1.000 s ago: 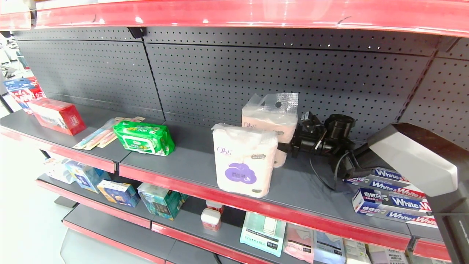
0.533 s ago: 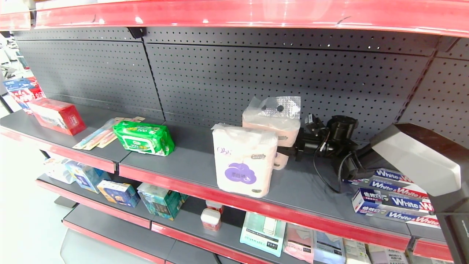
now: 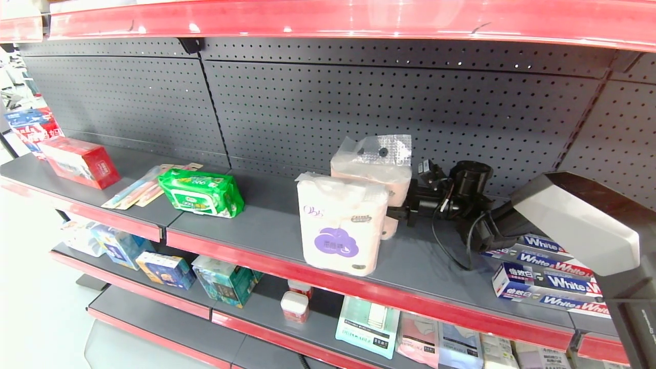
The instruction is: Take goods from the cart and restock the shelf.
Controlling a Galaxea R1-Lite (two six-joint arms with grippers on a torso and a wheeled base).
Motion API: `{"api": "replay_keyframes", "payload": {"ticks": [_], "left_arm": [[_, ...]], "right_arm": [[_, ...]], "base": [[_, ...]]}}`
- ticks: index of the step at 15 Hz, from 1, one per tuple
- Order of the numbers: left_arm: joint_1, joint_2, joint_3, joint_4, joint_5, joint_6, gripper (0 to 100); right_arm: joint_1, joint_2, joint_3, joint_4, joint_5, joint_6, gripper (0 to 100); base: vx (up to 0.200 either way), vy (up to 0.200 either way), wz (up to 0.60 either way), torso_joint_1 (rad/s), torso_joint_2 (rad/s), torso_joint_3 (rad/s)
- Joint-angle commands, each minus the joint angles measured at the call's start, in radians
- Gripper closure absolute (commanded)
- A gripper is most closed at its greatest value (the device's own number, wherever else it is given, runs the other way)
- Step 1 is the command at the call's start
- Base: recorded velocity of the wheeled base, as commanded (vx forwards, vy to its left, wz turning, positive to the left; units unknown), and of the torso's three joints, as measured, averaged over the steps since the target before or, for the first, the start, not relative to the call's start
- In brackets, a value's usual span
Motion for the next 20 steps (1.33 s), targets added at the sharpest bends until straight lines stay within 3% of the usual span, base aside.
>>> {"api": "replay_keyframes", "payload": {"ticks": [1, 20], "left_arm": [[0.000, 0.001, 0.000, 0.000, 0.000, 0.000, 0], [0.000, 0.001, 0.000, 0.000, 0.000, 0.000, 0]], "right_arm": [[-0.001, -0.006, -0.006, -0.003, 0.000, 0.001, 100], [0.032, 0.001, -0.020, 0.023, 0.016, 0.019, 100]], "base": [[0.000, 0.000, 0.00, 0.000, 0.00, 0.000], [0.000, 0.000, 0.00, 0.000, 0.00, 0.000]]}}
